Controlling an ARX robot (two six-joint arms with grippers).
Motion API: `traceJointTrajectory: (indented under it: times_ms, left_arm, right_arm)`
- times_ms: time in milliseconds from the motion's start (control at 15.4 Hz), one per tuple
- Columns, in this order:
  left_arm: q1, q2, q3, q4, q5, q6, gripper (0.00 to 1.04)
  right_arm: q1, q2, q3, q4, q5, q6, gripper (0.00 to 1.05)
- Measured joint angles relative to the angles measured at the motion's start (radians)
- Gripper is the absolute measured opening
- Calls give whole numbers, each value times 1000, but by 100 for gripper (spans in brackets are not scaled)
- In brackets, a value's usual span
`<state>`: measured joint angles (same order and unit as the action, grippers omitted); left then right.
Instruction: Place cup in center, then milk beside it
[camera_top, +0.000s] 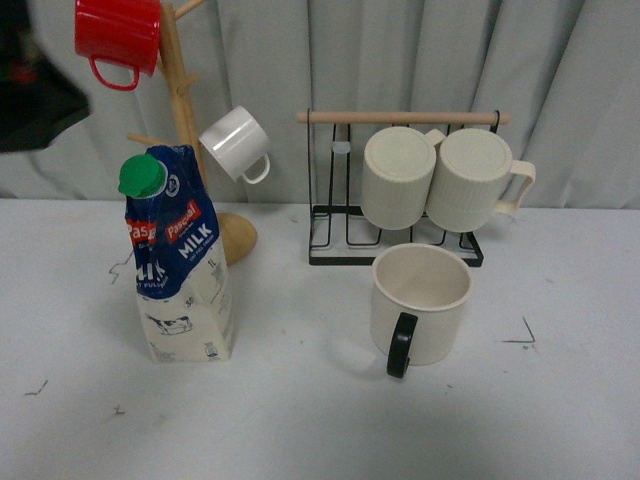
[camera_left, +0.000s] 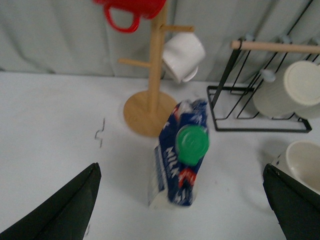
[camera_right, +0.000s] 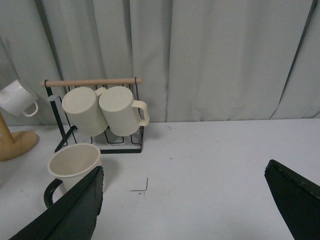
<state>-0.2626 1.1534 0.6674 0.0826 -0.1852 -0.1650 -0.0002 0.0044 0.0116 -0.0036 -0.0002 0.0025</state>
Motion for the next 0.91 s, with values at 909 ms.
traceJointTrajectory:
  times_ms: [909]
  left_arm:
    - [-10, 431, 169, 125, -61, -74, 98]
  right_arm:
    - [0, 0, 0, 0, 0, 0, 98]
